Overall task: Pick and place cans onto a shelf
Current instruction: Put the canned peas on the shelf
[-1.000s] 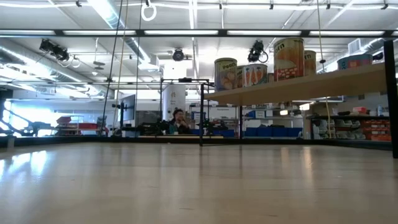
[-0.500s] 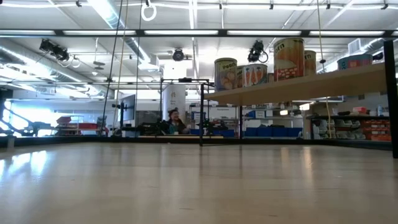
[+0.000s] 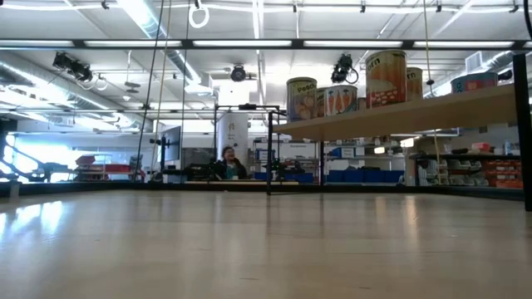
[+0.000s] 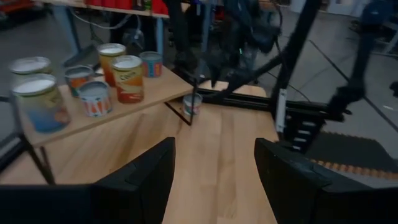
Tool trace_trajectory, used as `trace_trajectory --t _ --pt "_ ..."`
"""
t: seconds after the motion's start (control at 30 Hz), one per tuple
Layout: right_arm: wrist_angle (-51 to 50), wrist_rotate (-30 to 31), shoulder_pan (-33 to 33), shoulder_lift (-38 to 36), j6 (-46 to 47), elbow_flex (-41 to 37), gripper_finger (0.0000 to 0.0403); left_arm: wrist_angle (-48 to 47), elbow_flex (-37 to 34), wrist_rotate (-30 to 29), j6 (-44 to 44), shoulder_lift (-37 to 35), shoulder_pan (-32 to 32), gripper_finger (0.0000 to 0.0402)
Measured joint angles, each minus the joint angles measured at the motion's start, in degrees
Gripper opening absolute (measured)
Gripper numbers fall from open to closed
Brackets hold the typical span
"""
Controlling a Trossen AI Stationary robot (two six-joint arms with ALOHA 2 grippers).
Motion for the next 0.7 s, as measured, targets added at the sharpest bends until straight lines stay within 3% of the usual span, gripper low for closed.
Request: trace_trajectory --t 0.3,0.7 --pt "2.4 0.5 -3.7 -1.9 0.1 -15.7 0.0267 0.0 0.0 -4.5 2.1 0.0 0.0 0.0227" --pt "4.3 -2.4 -8.4 6.3 -2.7 -16.0 0.0201 0.2 0.0 -4.7 3.1 0.0 3.2 0.0227"
